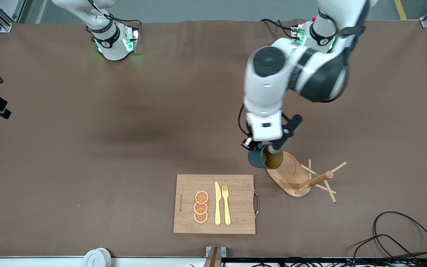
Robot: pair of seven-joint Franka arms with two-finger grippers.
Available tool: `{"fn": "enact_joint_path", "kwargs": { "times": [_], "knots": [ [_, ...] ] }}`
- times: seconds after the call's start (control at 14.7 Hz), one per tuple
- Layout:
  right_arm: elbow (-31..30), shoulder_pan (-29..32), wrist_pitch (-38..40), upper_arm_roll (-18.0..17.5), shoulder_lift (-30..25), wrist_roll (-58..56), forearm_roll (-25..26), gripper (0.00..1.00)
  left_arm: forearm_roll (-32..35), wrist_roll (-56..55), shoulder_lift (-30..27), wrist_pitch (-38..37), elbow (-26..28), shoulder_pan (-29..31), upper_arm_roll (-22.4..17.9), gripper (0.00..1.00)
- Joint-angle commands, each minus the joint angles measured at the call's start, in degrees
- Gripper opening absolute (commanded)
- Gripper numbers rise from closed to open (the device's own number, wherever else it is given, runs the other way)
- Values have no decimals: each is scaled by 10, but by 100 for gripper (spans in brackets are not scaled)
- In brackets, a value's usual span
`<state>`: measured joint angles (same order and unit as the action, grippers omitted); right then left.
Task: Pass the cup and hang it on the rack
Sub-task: 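Lift the teal mug with the left gripper and carry it to the rack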
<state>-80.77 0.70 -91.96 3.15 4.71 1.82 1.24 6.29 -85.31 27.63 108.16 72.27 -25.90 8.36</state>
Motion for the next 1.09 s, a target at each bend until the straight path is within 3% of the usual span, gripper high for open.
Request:
{"fn": "enact_joint_path", "kwargs": {
  "times": [0.0,0.2,0.68,1.02],
  "knots": [
    [8,18,6,-3,3,5,-31,100,-103,35,-29,15,19,50,5,0],
    [8,25,7,-5,3,-5,-34,100,-281,122,-31,15,20,106,1,0],
    [8,21,6,-6,5,-35,-23,100,-557,197,14,13,24,217,1,1],
    [8,17,7,-7,6,-35,-5,100,-651,209,51,9,25,248,2,0]
  ]
}}
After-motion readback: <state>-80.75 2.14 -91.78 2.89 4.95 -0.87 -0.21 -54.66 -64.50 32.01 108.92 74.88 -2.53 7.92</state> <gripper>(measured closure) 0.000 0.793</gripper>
